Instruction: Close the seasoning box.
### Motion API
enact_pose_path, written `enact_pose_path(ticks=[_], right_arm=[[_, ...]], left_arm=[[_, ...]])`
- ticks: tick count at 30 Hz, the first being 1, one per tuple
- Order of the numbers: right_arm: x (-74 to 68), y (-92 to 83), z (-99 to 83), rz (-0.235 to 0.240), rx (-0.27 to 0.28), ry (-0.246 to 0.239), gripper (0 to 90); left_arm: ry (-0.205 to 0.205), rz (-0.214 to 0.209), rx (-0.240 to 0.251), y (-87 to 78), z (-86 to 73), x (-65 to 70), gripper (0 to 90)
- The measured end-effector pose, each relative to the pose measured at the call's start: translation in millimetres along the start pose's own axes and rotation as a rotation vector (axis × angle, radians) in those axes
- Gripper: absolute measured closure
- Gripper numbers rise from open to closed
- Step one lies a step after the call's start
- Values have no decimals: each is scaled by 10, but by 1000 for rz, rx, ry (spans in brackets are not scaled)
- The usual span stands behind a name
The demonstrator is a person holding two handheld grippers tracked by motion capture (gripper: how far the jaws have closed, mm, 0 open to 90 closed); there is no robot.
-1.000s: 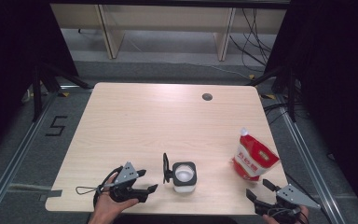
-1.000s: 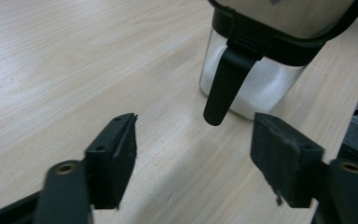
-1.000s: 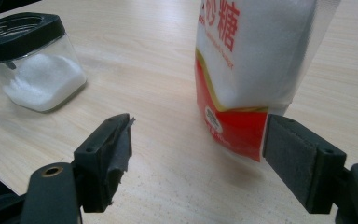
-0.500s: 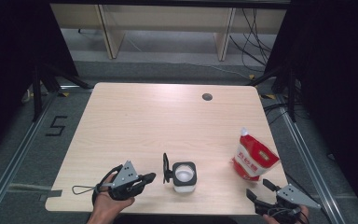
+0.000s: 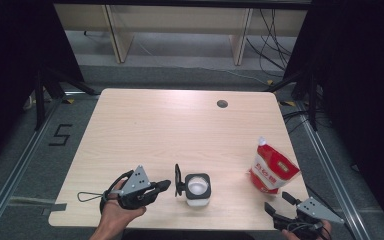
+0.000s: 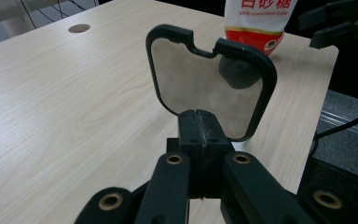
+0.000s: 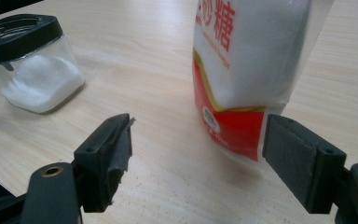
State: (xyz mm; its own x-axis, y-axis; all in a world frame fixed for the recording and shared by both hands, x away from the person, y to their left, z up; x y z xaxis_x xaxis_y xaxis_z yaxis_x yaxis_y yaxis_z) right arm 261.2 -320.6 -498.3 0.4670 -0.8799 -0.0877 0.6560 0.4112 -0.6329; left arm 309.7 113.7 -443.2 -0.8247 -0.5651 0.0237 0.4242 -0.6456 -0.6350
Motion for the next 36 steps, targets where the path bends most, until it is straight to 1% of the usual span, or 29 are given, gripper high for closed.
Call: enact_pose_path(ticks=[1,2,3,4,5,7,8,9,11,12,14,16,17,18,19,20,22,23,24,25,26,27,28,29,31,32,34,35,36], right_arm=[[-1,-1,0,0,1,0,249],[0,-6,1,-5,1,-1,249],[4,-2,1,-8,3,-7,249],[-5,-2,1,1,-1,4,249],[-6,-3,0,2,-2,5,249],[3,0,0,-10,3,-7,249],[3,0,1,-10,3,-7,249],[-6,-1,1,1,-2,6,249],[0,3,-1,-1,-1,1,249],[-2,1,-1,0,-2,3,249],[-3,-2,2,-1,0,4,249],[-6,-2,2,2,-1,6,249],[0,4,0,-4,2,0,249],[-32,-9,-2,-1,-10,28,249],[-10,-1,6,-10,1,-9,249],[-3,-3,6,-20,-3,-22,249],[-5,-2,7,-17,1,-18,249],[-11,-3,6,-12,-1,-6,249],[5,-4,9,-26,3,-25,249],[-15,-3,5,-11,-7,-3,249],[-11,-4,5,-17,-6,-10,249],[5,-2,9,-27,2,-31,249],[-28,-4,1,-11,-10,8,249],[-12,3,7,-14,-3,-14,249],[-11,-1,7,-19,-5,-16,249],[4,-2,10,-30,2,-33,249],[4,-1,10,-27,2,-32,249],[-15,3,7,-10,-4,-9,249],[-14,4,7,-11,-4,-11,249]], left_arm=[[0,10,-4,-11,5,2,894],[-4,9,-3,-13,13,8,894],[8,8,-6,-16,20,6,894],[2,6,-2,-14,26,13,894],[7,1,0,-12,35,13,894],[12,1,-2,-14,53,17,894],[-1,-4,1,-8,65,34,894],[11,-3,2,-6,71,28,894],[22,-8,-4,0,85,31,894],[9,-4,-6,2,89,42,894],[30,-10,-5,2,112,36,894],[26,-4,-6,-11,128,45,894],[30,-7,5,-16,142,43,893],[30,-2,0,-26,150,42,894],[33,0,1,-33,161,36,894],[26,-1,8,-33,174,37,894],[37,3,1,-42,193,38,894],[33,0,3,-37,197,45,894],[40,4,0,-26,203,53,894],[50,13,-7,-20,206,59,894],[49,20,-12,-6,209,70,894],[50,17,-11,-3,212,68,893],[56,15,-13,-6,216,56,893],[51,17,-10,-4,221,51,894],[47,15,-11,1,234,49,893],[49,17,-12,1,239,48,893],[53,23,-8,-2,257,42,893],[55,23,-7,-2,267,43,893],[55,25,-7,1,276,45,893]])
Point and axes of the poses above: each handheld gripper's, and its own axes: y roughly forward along the jaws, z roughly out of its top, x roughly to its right, the point moved 2 cm from there along y, roughly forward along the jaws, and after that the axes turned 13 degrees about -x, right-handed, at the moved point
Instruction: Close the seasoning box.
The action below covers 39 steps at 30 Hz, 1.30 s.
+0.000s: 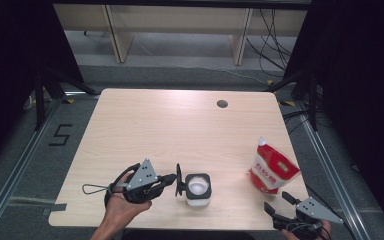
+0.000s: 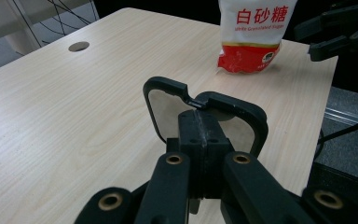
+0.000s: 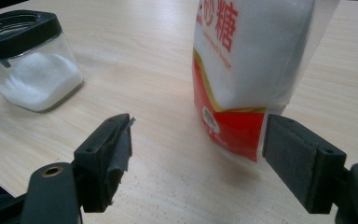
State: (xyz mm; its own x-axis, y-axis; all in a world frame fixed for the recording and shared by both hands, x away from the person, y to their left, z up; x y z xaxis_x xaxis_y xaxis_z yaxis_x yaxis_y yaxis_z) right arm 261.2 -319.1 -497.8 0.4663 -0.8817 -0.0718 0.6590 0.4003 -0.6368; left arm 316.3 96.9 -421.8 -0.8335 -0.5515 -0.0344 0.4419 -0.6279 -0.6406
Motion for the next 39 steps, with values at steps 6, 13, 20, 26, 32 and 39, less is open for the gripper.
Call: enact_pose_path(ticks=[6,13,20,26,32,39], right_arm=[[-2,-4,-2,-1,-3,15,249],[10,-3,2,-6,-1,-6,249],[-6,3,-1,20,-9,16,249],[-6,-2,-1,8,-5,13,249],[-9,-2,0,10,-6,16,249],[-21,1,-2,22,-11,31,248]], left_arm=[[14,-3,-7,28,60,16,893],[9,-13,-8,47,69,21,893],[25,-34,-7,133,131,86,892],[41,-48,-34,254,148,118,892],[37,-58,-40,337,137,130,892],[34,-68,-58,388,143,145,892]])
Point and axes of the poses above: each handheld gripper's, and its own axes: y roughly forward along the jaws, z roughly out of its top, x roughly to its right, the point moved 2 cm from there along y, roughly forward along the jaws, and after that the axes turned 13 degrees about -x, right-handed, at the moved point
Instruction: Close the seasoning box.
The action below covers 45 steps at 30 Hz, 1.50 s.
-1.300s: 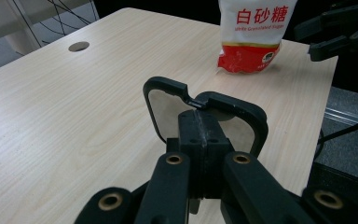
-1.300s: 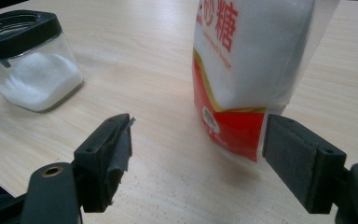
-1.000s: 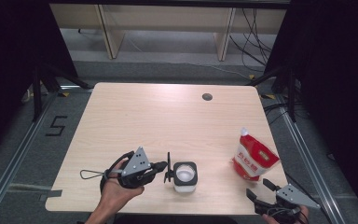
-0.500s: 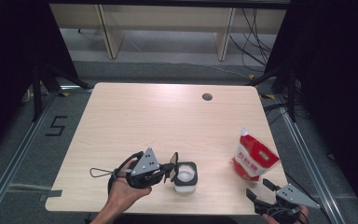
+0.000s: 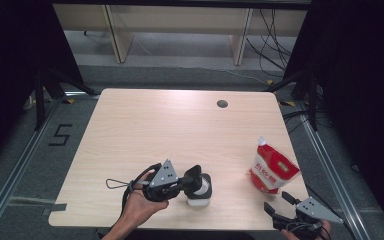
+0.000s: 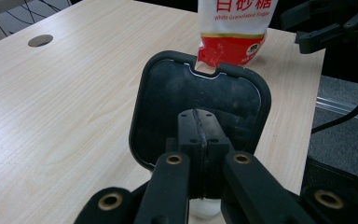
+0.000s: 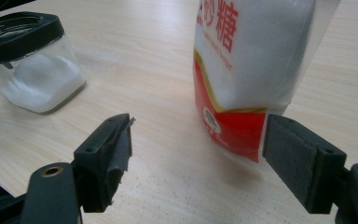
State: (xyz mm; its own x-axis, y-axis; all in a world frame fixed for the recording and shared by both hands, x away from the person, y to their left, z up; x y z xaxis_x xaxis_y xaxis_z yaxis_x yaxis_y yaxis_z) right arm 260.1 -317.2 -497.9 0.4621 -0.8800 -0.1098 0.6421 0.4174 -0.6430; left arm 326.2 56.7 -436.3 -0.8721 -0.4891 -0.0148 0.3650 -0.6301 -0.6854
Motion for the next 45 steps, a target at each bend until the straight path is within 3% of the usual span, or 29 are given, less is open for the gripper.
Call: enact_pose_path(ticks=[1,3,4,6,13,22,23,24,25,28,29,33,40,41,43,45], right_arm=[[35,-2,7,-31,16,-41,248],[35,-2,7,-31,16,-39,248],[7,2,2,-6,6,-6,248],[34,0,8,-30,16,-39,248],[12,1,2,-7,5,-9,248],[30,2,10,-25,18,-38,247],[10,7,6,-9,13,-19,248],[6,2,5,-6,9,-17,248],[7,-1,5,-11,10,-19,248],[28,2,9,-23,17,-36,248],[4,-2,3,-12,8,-7,247],[28,2,8,-25,15,-38,248],[-7,3,1,8,2,3,247],[24,-2,7,-21,13,-33,248],[-10,-6,-2,-5,-1,13,248],[7,-2,3,-13,10,-10,248]], left_arm=[[-8,-7,10,18,1,4,892],[7,-10,-3,31,8,-3,892],[-8,-8,0,42,8,8,892],[-5,-14,-9,70,9,12,892],[-3,-23,-20,150,14,22,892],[-12,-37,-21,231,-33,17,891],[-15,-37,-39,209,-38,10,890],[-28,-39,-23,205,-37,22,887],[-21,-36,-17,184,-38,9,877],[-49,-45,-2,124,-47,-12,835],[-55,-50,7,98,-54,-25,819],[-68,-56,18,72,-90,-40,798],[-50,-53,11,82,-86,-13,812],[-56,-53,14,76,-89,-11,812],[-62,-56,20,53,-106,-14,811],[-59,-50,18,9,-127,-18,802]])
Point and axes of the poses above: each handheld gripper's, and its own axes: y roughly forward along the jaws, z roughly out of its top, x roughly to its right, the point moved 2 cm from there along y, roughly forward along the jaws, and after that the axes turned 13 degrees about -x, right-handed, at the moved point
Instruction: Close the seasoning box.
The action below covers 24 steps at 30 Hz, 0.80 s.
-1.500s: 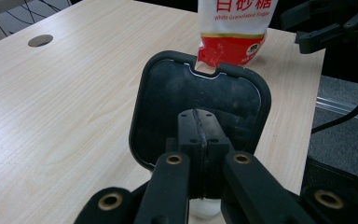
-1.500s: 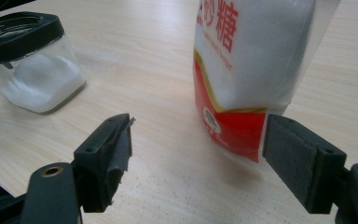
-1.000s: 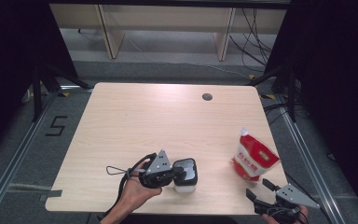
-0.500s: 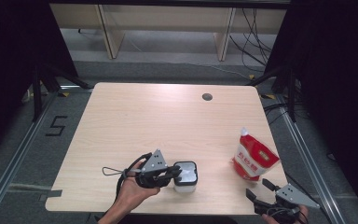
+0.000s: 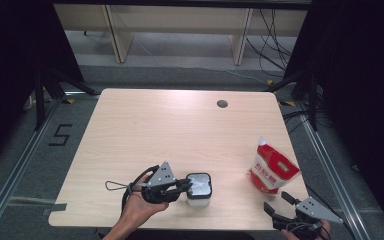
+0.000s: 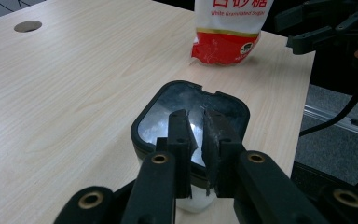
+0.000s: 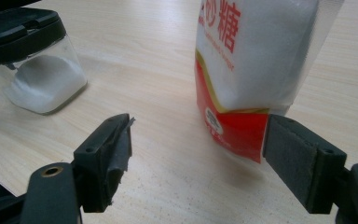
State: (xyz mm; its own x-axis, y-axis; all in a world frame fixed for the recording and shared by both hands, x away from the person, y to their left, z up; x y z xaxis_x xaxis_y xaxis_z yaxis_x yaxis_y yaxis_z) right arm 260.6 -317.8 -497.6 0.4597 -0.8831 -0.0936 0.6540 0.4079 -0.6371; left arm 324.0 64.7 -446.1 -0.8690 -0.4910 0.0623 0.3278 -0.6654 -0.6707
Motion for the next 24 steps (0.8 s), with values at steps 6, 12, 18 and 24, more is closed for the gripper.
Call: enact_pose_path(ticks=[6,12,18,24], right_arm=[[4,3,4,3,4,-9,247],[-2,3,1,7,-4,-2,245],[9,5,4,-1,5,-13,242],[0,5,3,5,1,-7,238]], left_arm=[[-38,-13,29,-111,-130,-25,695],[-85,-3,40,-197,-331,-94,518],[-96,-7,18,-197,-494,-97,369],[-127,-1,-9,-175,-615,-120,309]])
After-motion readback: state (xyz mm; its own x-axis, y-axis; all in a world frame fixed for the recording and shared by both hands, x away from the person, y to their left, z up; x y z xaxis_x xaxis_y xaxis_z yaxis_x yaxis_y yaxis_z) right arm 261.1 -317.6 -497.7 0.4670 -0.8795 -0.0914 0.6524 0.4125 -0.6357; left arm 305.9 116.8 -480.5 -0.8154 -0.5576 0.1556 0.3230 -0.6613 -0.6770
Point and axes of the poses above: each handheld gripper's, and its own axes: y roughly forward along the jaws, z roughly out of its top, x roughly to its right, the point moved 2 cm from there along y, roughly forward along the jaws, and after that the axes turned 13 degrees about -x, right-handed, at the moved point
